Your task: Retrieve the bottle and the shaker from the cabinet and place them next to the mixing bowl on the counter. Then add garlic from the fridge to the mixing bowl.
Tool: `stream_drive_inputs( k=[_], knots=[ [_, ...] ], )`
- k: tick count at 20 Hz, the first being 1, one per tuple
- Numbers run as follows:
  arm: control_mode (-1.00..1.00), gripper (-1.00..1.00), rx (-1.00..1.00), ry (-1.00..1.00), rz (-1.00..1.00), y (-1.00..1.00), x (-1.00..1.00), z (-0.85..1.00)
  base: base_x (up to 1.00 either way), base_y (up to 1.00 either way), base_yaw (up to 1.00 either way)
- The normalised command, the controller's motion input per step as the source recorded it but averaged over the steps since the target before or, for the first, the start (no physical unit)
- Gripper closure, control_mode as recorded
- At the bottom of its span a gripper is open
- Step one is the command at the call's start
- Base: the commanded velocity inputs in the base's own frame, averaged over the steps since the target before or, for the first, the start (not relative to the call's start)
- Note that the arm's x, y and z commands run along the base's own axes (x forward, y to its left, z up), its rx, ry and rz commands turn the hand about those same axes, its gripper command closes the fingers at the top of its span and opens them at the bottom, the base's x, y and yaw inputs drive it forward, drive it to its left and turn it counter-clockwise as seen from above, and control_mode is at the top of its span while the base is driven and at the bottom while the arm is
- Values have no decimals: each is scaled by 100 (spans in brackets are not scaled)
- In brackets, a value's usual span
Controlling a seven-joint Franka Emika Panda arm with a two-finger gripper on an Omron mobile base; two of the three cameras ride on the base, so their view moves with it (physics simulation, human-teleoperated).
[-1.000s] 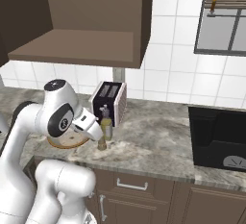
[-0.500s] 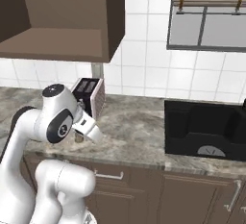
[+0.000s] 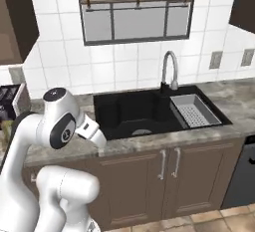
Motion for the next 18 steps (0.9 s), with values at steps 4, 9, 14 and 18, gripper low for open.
stream_drive_inputs(
  k=[4, 9, 14, 18],
  knots=[
    [100, -100, 0, 0, 0, 0, 0, 0, 0, -22, -91],
    [100, -100, 0, 0, 0, 0, 0, 0, 0, -19, -93],
    [100, -100, 0, 0, 0, 0, 0, 0, 0, -15, -92],
    [100, -100, 0, 0, 0, 0, 0, 0, 13, -8, -86]
  ],
)
